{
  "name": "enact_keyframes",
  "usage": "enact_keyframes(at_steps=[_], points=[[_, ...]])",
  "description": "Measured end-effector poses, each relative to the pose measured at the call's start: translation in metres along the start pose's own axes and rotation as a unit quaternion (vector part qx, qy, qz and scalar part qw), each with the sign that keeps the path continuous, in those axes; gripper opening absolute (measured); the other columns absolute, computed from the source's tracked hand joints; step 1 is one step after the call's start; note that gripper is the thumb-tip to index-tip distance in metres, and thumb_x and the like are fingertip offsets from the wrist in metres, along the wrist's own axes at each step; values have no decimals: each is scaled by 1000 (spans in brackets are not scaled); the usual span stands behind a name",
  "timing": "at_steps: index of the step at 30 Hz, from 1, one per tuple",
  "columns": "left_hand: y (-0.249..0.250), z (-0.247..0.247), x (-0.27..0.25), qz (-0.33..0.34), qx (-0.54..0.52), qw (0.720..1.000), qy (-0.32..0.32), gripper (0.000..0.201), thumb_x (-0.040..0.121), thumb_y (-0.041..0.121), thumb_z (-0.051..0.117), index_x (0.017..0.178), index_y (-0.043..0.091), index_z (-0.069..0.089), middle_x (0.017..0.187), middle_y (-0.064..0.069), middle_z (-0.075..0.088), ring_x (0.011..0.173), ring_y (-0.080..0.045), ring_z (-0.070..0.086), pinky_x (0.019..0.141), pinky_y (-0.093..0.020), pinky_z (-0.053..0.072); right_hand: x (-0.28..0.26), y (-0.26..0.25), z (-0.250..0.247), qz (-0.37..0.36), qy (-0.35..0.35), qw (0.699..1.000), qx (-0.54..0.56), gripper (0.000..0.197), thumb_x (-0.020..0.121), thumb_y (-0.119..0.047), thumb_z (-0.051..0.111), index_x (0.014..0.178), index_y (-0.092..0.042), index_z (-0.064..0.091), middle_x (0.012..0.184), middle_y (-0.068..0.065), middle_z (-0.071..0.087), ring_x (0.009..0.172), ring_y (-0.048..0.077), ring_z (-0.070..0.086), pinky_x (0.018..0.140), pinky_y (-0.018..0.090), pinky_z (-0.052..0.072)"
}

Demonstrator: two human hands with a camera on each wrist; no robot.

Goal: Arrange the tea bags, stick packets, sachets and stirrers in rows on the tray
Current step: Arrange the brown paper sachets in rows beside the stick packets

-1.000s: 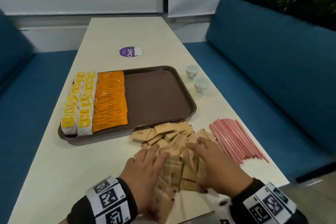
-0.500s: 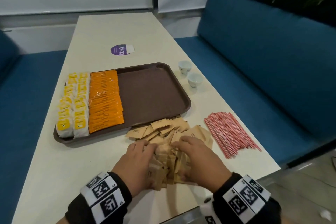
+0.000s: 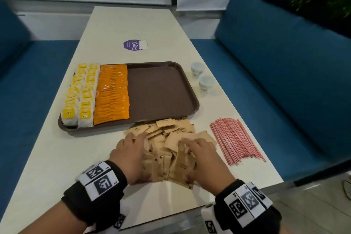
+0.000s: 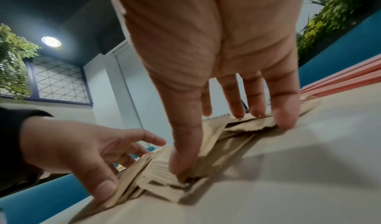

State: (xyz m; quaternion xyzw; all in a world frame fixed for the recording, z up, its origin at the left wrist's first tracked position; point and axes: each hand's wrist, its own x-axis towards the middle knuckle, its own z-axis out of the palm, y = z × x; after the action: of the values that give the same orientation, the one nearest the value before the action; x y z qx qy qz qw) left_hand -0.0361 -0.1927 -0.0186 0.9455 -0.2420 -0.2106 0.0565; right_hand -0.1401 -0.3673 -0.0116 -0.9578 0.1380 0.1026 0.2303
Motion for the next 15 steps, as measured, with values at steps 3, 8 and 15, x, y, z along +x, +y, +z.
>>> enact_keyframes(at_steps=[3, 8, 15], points=[[4, -2, -1, -14, -30, 999, -5, 106, 68, 42, 76, 146, 26, 5, 144, -6, 23, 129, -27, 31, 106, -36, 35, 4, 3, -1, -20, -4, 1000, 9, 91, 71, -25, 78, 144, -32, 24, 135, -6, 33, 124, 14, 30, 102, 32, 41], [11, 1, -1, -37, -67, 997, 10, 111, 62, 42, 79, 146, 29, 8, 141, -6, 23, 128, -26, 28, 105, -33, 34, 6, 10, -2, -35, -5, 999, -11, 93, 67, -33, 80, 142, -34, 25, 144, -4, 18, 133, 18, 17, 106, 33, 36], [8, -6, 8, -11, -50, 999, -10, 116, 59, 48, 80, 146, 28, 6, 142, -4, 23, 128, -24, 27, 106, -31, 35, 17, 5, -7, -52, -52, 997, -19, 105, 67, -33, 81, 146, -42, 12, 155, -10, 5, 142, 15, 5, 112, 37, 30]])
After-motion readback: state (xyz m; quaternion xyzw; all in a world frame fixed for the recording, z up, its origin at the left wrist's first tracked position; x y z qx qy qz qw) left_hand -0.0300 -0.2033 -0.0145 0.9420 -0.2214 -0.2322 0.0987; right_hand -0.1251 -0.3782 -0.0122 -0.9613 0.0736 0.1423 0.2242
